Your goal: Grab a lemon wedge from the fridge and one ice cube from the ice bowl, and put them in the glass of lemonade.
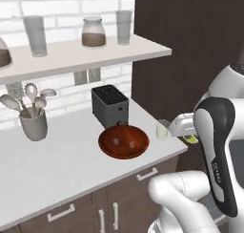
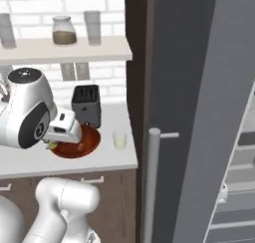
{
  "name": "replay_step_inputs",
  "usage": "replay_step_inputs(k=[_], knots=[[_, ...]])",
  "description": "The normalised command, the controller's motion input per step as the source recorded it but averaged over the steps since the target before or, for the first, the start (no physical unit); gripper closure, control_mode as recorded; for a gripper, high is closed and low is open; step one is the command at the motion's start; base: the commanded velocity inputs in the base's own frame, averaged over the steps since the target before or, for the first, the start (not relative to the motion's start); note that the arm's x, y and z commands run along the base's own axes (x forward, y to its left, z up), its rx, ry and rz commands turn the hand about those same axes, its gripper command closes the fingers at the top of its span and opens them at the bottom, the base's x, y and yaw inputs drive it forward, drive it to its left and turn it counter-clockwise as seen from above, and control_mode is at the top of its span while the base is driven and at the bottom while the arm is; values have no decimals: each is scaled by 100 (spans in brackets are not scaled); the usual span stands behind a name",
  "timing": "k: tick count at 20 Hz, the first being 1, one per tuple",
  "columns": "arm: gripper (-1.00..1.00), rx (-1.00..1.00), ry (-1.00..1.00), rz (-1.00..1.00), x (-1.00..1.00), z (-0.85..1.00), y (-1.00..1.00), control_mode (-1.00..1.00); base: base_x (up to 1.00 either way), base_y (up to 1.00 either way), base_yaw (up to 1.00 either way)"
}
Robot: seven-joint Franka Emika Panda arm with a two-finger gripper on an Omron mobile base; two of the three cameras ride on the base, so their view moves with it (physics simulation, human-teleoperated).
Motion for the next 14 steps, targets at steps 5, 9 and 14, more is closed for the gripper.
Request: replay_step_inputs(k=[5,9,14], knots=[[100,0,0,0,0,0,0,100,42,29,-61],[100,0,0,0,0,0,0,100,52,16,-19],[100,0,0,0,0,0,0,100,59,1,-6]])
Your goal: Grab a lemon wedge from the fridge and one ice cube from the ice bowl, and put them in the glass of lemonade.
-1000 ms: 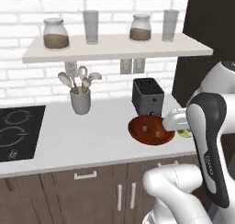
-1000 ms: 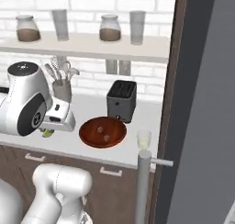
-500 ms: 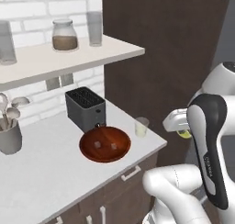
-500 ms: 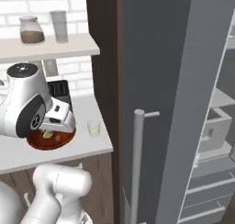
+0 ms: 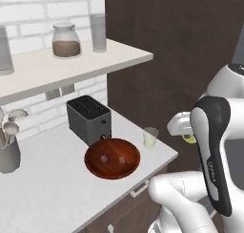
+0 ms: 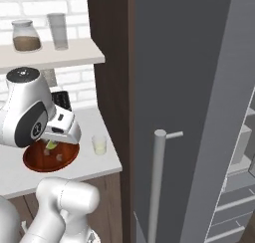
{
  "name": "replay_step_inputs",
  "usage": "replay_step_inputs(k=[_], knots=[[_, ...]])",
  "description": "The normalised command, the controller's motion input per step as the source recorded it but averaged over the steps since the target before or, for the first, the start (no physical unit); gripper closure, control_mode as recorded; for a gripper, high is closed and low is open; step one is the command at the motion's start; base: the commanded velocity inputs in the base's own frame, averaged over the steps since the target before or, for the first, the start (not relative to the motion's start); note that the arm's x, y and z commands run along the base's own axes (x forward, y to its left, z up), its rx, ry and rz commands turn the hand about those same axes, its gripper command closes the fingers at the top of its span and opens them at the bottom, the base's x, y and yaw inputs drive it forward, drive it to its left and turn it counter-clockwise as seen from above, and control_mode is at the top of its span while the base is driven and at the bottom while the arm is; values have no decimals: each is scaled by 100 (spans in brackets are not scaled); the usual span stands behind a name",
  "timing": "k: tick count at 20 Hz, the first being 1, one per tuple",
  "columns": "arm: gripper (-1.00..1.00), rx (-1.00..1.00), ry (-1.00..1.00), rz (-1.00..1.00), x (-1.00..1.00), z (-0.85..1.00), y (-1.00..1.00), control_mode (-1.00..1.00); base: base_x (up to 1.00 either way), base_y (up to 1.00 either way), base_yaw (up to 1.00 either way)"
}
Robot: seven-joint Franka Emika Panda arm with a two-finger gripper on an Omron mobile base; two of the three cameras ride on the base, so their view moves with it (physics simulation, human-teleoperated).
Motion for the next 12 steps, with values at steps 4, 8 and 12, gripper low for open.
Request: replay_step_inputs(k=[4,8,12], knots=[[100,0,0,0,0,0,0,100,7,0,0],[100,0,0,0,0,0,0,100,0,0,0],[100,0,0,0,0,0,0,100,6,0,0]])
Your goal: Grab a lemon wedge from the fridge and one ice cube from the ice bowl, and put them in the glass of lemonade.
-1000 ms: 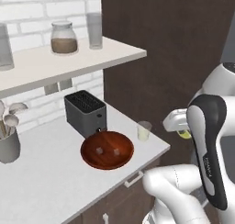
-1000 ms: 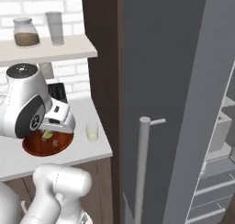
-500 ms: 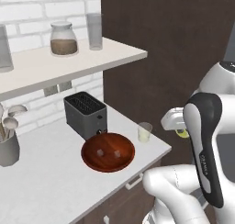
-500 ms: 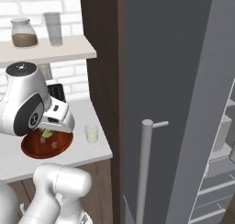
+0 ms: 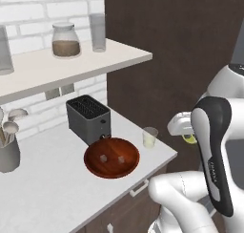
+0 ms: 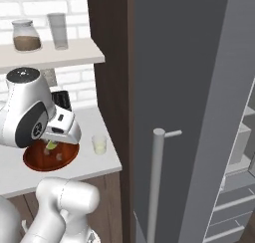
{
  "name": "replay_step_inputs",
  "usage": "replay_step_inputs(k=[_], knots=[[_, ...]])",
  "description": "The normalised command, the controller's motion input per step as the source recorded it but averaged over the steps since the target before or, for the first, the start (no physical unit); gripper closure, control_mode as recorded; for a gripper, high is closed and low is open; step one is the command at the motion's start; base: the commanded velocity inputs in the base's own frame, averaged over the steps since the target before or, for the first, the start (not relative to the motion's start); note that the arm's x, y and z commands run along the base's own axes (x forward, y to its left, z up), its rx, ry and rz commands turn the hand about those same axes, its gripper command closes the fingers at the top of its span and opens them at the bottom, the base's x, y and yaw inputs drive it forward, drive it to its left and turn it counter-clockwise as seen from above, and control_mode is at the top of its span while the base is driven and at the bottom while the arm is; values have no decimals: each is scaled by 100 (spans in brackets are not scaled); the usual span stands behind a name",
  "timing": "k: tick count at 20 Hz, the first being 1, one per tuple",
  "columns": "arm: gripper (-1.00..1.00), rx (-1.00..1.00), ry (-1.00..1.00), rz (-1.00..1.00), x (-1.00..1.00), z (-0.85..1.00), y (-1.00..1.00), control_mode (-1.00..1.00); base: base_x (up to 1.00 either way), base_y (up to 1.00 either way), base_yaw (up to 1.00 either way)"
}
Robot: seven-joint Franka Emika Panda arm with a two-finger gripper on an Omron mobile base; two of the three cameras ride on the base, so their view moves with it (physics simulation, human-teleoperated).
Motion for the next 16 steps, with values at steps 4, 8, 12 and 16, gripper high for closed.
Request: replay_step_inputs(k=[4,8,12,16], knots=[[100,-2,0,-8,57,-6,14,-100,0,0,0],[100,-3,-2,-24,87,-24,34,-100,0,0,0],[100,0,-5,-17,100,-73,4,-100,0,0,0],[100,0,0,-6,100,-81,-14,-100,0,0,0]])
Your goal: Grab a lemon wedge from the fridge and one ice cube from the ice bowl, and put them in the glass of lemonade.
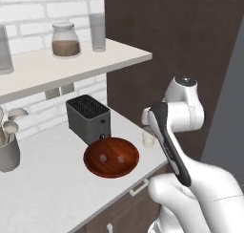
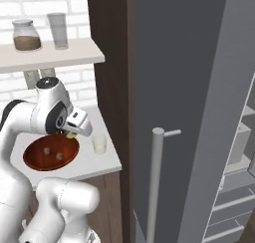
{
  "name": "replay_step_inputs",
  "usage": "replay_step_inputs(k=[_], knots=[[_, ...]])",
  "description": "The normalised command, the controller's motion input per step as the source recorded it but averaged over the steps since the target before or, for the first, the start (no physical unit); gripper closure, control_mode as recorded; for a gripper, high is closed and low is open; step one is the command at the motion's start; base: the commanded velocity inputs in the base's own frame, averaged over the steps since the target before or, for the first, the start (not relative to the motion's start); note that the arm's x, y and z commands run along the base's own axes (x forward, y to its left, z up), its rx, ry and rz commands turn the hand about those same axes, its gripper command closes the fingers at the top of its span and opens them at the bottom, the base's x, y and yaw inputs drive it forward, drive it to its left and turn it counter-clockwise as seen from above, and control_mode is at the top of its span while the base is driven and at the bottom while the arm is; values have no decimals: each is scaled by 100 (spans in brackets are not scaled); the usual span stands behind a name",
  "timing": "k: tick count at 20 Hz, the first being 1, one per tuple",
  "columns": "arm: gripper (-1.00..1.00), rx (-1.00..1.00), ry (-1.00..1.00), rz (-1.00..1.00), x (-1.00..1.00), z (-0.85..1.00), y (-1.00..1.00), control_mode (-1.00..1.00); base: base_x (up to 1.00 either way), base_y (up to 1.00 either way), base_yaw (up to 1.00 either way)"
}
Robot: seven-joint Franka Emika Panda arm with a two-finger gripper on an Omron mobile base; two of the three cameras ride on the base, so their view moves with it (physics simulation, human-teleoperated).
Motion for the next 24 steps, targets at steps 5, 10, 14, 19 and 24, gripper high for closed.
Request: replay_step_inputs(k=[5,10,14,19,24], knots=[[100,0,0,-3,98,-60,-25,-100,0,0,0],[100,0,9,0,68,-25,-23,-100,0,0,0],[100,-1,14,0,29,-3,0,-100,0,0,0],[100,0,11,0,20,-1,0,-100,0,0,0],[100,0,4,0,11,0,0,-100,0,0,0]])
